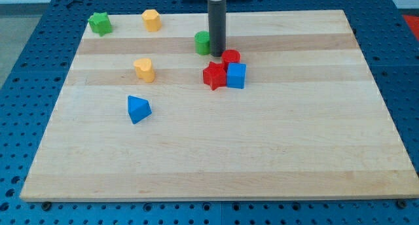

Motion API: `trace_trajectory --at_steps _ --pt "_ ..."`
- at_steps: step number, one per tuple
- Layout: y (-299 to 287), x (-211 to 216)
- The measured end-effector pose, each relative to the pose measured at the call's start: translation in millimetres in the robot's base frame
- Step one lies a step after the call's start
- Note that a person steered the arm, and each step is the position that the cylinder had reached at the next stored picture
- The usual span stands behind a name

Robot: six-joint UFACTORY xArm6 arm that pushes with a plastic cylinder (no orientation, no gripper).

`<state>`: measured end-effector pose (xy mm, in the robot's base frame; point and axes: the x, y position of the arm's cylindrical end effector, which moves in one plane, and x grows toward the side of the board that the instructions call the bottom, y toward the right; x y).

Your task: Slide the green circle above the yellow heart

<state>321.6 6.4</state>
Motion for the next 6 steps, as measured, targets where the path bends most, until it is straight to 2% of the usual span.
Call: trace_trajectory --at_steps 2,5,6 --pt "-3 -27" --pt "-140 -22" --pt "-126 -11"
